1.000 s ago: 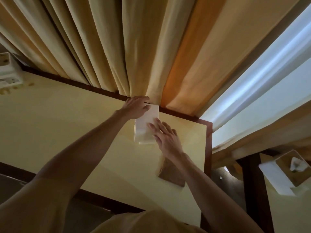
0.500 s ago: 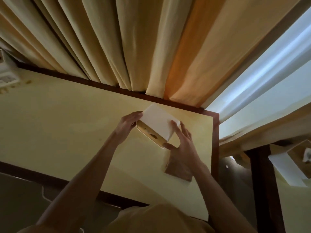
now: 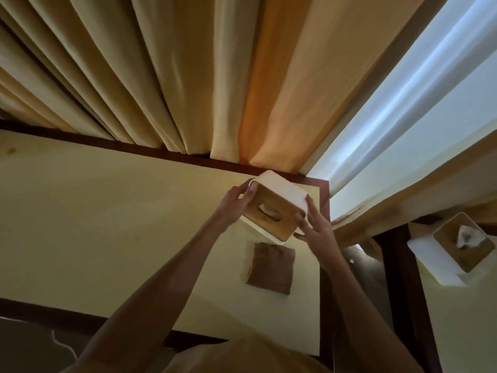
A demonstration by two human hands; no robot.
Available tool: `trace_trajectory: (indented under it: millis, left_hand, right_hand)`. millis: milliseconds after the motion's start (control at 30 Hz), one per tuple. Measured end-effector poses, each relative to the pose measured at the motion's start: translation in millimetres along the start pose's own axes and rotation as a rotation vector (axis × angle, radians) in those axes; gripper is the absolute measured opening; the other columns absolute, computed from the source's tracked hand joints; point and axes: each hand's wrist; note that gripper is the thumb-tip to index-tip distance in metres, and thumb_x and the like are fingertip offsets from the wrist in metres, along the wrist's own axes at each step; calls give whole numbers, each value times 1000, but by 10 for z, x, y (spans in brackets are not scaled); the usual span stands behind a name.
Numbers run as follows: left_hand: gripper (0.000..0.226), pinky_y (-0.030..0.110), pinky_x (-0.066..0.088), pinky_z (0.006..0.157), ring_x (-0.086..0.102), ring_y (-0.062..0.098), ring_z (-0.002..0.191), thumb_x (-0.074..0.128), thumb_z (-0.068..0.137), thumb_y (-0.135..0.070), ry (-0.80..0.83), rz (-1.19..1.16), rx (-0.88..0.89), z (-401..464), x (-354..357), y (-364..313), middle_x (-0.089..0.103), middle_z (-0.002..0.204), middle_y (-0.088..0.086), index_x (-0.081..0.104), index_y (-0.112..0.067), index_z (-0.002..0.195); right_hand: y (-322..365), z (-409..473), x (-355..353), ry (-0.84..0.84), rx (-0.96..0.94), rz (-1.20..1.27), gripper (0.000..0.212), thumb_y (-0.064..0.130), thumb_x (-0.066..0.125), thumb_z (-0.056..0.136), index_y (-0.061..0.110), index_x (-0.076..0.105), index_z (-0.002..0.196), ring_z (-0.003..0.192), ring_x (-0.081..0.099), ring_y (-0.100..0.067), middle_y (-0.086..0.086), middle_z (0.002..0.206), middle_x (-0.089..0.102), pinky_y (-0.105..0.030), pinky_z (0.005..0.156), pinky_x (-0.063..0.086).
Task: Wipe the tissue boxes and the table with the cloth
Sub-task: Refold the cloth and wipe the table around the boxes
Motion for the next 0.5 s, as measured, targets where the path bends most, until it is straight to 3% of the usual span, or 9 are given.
trace_trajectory:
  millis: [100,233,300,400,500]
  left_hand:
    - [54,38,45,107,55,18,125,44,99,-64,40,49,-4,324,279,-45,62,134,-2,55,-35,143]
    - [56,47,42,112,55,22,127,44,85,-78,38,143,-17,793,551,-52,64,131,-3,59,-49,131]
    - [54,47,40,114,52,22,130,46,78,-82,99,170,-28,989,649,-103,64,132,-7,60,-57,123]
    - [53,47,35,117,46,22,136,49,73,-81,183,186,-75,1202,728,-243,59,140,-12,60,-59,121]
    - [61,50,31,118,37,25,142,51,71,-81,206,257,-100,1432,776,-257,50,148,-12,54,-61,129]
  right_hand:
    - [-39,160,-329,-93,76,73,64,49,52,102,39,27,160,137,52,-28,2,158,42,-53,103,53]
    - [-12,379,-614,-186,181,117,57,50,54,102,26,45,153,108,71,-36,-10,134,65,-42,79,65]
    - [-28,471,-715,-240,220,133,52,48,53,103,19,53,147,93,74,-34,-13,121,69,-43,72,65]
    - [-67,624,-809,-287,287,175,44,44,51,106,16,58,139,87,73,-32,-11,104,71,-45,70,65]
    - [-116,776,-848,-329,358,180,40,43,49,106,17,58,135,92,73,-30,-10,108,70,-52,79,64]
Point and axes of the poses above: each hand's wrist, its own z-axis towards the middle knuckle, its own x-axis out of the palm, y = z × x
